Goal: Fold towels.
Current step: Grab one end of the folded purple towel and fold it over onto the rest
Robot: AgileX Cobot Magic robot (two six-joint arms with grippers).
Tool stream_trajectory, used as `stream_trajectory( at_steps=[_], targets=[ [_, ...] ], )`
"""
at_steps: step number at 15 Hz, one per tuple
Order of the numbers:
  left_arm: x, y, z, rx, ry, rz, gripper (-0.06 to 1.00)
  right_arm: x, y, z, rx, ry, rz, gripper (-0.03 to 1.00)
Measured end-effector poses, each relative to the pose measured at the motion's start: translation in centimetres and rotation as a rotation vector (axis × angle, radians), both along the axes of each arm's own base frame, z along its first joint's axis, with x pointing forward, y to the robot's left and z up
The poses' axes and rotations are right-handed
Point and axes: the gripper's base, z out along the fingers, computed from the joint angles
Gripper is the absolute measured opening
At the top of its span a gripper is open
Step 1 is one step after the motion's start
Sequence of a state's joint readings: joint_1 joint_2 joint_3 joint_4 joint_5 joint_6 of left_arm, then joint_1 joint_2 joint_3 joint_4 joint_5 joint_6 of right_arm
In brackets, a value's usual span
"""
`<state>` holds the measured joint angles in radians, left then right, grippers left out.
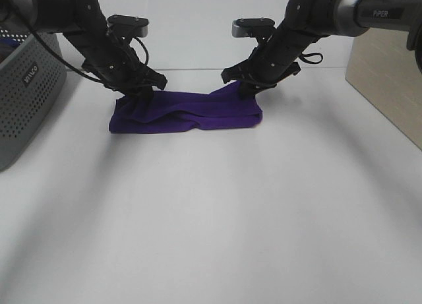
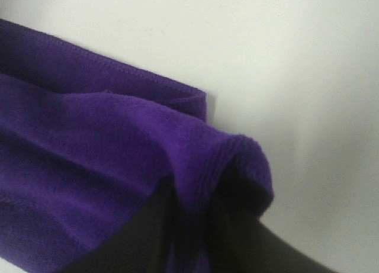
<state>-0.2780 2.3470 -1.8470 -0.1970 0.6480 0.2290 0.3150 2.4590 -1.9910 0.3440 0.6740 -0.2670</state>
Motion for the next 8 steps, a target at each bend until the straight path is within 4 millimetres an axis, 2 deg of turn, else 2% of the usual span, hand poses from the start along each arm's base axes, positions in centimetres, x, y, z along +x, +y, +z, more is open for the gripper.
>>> stream_trajectory(
  at_steps=[2, 3, 5, 8],
  targets=[
    [0.2, 0.8, 0.1, -0.017, 0.016, 0.050, 0.71, -0.2, -0.1, -0.1, -0.025, 0.015, 0.014, 0.63],
    [0.3, 1.2, 0.3, -0.022, 0.037, 0.070, 0.78, -0.5, -0.3, -0.2, -0.057, 0.042, 0.036, 0.77],
    [0.4, 2.2, 1.5, -0.010, 0.114, 0.093, 0.82, -1.2, -0.9, 1.0, -0.132, 0.084, 0.083, 0.86],
    [0.8, 5.3, 3.2, -0.032, 0.200, 0.149, 0.83, -2.6, -1.7, 6.9, -0.177, 0.071, 0.118, 0.88]
  ],
)
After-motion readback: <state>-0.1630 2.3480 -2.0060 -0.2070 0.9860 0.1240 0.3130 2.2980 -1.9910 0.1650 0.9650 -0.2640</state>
